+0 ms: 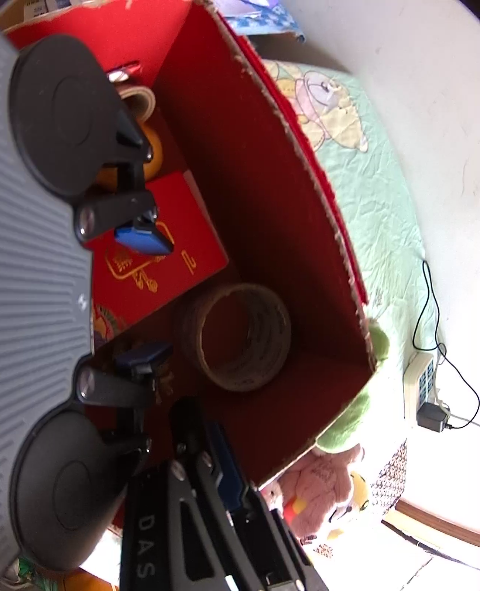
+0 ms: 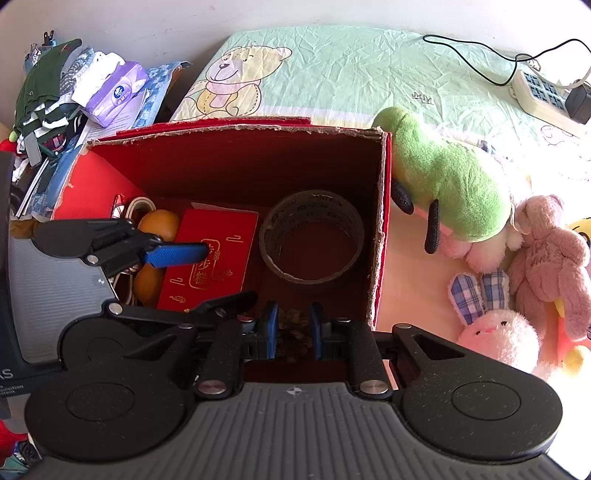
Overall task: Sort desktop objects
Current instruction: 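Lower the pine cone into the box beside the tape roll and release, then withdraw the right gripper up out of the red box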
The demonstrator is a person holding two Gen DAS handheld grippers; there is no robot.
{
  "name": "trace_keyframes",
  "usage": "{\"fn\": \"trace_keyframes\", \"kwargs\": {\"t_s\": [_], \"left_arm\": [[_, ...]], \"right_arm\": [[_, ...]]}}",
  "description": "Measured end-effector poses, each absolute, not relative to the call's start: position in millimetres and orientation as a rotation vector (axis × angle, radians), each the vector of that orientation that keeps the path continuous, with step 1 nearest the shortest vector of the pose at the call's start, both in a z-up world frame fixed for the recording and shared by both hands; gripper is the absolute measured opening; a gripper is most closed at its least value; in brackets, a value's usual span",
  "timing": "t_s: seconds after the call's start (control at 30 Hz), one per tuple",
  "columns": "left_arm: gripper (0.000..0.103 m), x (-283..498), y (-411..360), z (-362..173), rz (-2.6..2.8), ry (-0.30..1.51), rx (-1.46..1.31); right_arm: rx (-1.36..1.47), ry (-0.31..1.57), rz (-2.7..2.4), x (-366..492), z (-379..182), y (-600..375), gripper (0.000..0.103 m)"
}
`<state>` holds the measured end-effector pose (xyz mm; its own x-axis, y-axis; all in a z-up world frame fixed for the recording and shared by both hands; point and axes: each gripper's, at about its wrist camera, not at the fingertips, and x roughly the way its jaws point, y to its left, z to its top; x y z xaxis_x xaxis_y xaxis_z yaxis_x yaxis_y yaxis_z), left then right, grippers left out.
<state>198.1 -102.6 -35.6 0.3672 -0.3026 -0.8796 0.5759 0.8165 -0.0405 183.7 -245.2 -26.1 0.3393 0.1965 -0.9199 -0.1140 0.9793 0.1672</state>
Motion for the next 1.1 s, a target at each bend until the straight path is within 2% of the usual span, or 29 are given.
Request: {"fn": "trace_keyframes", "kwargs": {"t_s": [0.4,0.63,0.8,1.1], "left_arm": [[0.059,210.1,-94.9,-39.2,-0.500,1.063,0.284],[0.059,209.9,-95.3,-40.4,-0.459,1.059,0.289],[0.064,209.1,-94.3,-39.5,-0.415,1.046,0.293],[0.065,211.0,-92.9,-40.2,-0.357,1.038,0.299]], "right_arm": [[0.041,1.165,0.178,177.2,-27.1,-238.3,0.023],[0.013,1.138,0.169,171.8,-28.9,-234.5,0.023],[0.011,1.109,0.163,167.6,-29.3,-234.0,0.024],[-0.017,1.091,0.154,165.9,-31.9,-224.7,0.024]]}}
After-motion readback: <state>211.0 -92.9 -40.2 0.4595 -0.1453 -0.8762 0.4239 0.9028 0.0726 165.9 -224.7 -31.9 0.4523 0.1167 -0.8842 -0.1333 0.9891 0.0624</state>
